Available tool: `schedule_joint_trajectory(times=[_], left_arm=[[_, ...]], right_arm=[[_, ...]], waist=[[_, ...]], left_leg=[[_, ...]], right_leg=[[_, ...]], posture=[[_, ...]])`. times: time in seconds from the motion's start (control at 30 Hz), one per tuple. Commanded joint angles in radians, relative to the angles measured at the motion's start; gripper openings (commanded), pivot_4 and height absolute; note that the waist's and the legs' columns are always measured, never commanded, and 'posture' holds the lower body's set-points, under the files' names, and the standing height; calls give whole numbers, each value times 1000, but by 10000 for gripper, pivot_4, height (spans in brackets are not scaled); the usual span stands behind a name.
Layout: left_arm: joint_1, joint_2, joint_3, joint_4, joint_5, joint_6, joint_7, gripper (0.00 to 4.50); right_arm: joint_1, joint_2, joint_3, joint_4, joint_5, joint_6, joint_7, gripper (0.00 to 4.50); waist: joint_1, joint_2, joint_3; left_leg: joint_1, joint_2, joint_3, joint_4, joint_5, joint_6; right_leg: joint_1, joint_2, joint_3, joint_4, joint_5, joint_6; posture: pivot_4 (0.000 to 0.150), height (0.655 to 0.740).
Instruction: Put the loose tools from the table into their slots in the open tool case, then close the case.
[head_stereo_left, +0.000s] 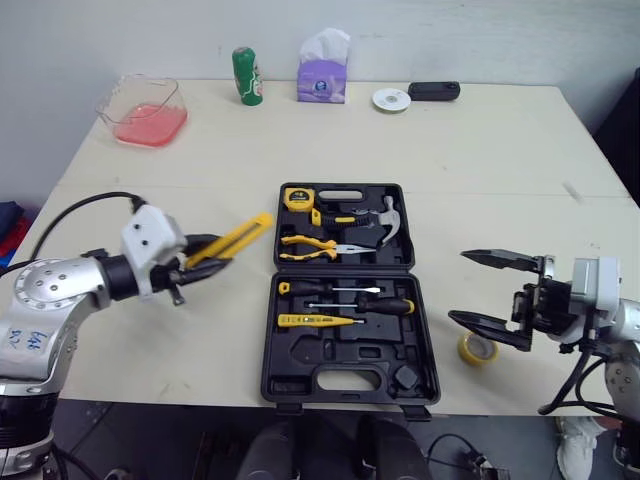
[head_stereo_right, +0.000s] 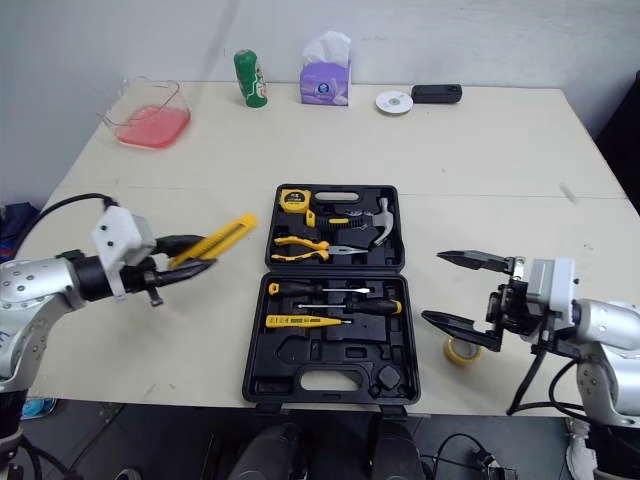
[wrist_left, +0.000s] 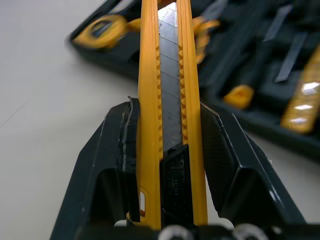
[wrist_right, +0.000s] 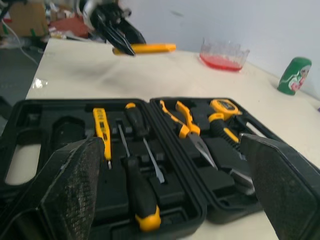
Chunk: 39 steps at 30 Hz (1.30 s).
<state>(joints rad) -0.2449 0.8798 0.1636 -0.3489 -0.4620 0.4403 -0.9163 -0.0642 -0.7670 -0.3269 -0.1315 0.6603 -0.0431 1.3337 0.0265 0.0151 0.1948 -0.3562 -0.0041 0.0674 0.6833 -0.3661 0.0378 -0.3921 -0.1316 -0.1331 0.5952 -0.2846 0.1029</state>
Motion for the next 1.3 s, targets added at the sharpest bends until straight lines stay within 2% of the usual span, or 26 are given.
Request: schedule_joint_trajectory(times=[0.03, 0.17, 0.3, 0.63, 0.93, 1.3], left_arm=[[-64, 6, -62, -86, -63, 59, -53, 12628], [-155, -19, -175, -131, -108, 186, -65, 12628], [-205, -18, -273, -135, -98, 253, -102, 12628], [-272, -140, -493, -105, -11, 300, -85, 12628], [-276, -195, -571, -40, 93, 259, -74, 12628], [-234, -214, -614, -14, 205, 215, -55, 12628]], right_arm=[[18, -22, -39, -12, 6, -13, 20, 45000], [61, -44, -65, -13, 0, -17, 44, 45000], [106, -62, -104, -23, 11, -5, 56, 45000], [174, -41, -122, -53, 3, -22, 47, 45000], [213, -37, -136, -35, 6, -58, 64, 45000], [226, -30, -141, -29, 4, -76, 71, 45000]], waist=[[-1, 0, 0], [1, -1, 1], [0, -1, 1], [1, -2, 1], [2, -2, 1], [2, -2, 1]], left_leg=[[0, 0, 0, 0, 1, 1], [2, -1, 0, 1, 3, 0], [2, -1, 0, 1, 4, 0], [2, -1, 0, 2, 4, 0], [2, -1, 0, 2, 4, 1], [2, -1, -1, 3, 4, 1]], right_leg=[[0, 0, 0, 0, 0, 1], [2, 0, 2, 4, 1, 1], [1, 1, 3, 5, 1, 1], [1, 2, 3, 5, 1, 1], [2, 1, 3, 5, 1, 1], [2, 1, 3, 6, 1, 1]], posture=[[1500, 7400], [1500, 7400], [1500, 7400], [1500, 7400], [1500, 7400], [1500, 7400]])
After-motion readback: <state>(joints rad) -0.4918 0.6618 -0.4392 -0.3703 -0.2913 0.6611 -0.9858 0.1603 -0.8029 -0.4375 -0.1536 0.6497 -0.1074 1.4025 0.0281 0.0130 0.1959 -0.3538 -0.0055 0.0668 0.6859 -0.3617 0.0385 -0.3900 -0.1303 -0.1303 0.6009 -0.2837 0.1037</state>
